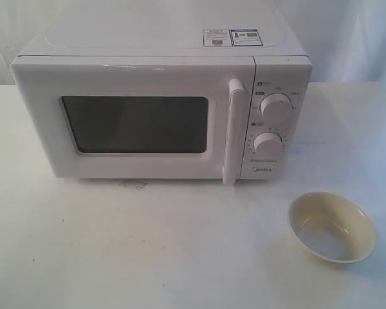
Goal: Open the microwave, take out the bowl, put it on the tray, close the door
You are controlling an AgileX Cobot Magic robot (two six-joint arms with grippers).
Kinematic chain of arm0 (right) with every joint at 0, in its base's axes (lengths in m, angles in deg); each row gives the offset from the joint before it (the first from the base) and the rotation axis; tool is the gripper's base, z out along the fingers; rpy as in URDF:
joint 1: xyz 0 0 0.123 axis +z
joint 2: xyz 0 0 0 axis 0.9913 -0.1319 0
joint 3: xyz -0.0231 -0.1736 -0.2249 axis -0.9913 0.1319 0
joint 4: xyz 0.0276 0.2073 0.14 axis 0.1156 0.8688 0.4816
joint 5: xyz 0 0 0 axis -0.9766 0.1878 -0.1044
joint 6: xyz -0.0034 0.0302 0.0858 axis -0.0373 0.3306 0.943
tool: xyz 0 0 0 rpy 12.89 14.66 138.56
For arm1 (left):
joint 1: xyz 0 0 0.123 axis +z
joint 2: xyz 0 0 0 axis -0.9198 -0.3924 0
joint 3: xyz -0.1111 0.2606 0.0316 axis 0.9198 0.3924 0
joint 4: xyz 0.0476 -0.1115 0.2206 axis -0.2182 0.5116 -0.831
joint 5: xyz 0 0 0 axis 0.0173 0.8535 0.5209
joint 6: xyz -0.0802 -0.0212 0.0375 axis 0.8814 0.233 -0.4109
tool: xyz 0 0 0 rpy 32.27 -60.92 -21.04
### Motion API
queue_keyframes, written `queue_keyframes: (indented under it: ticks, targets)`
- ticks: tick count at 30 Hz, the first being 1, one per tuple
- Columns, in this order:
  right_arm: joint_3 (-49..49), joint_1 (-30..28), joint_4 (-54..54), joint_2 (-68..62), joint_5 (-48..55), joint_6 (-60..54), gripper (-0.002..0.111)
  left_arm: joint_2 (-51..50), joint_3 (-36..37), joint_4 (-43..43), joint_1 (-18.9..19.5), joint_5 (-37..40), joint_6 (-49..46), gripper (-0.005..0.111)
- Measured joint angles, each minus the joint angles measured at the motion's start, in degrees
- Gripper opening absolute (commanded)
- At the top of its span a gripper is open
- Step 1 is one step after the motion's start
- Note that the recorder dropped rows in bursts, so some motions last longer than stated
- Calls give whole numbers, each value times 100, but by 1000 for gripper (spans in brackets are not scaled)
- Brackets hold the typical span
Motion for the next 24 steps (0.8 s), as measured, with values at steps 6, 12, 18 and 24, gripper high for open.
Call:
queue_keyframes:
  ticks: [6,12,18,24]
  targets:
    - [0,-483,-118,699,395,-32,0,0,0,0,0,0,0,0]
    - [-30,-552,-153,725,358,203,0,0,0,0,0,0,0,0]
    - [-78,-562,-236,725,535,244,0,0,0,0,0,0,0,0]
    - [-78,-562,-347,725,716,256,0,0,0,0,0,-12,0,0]
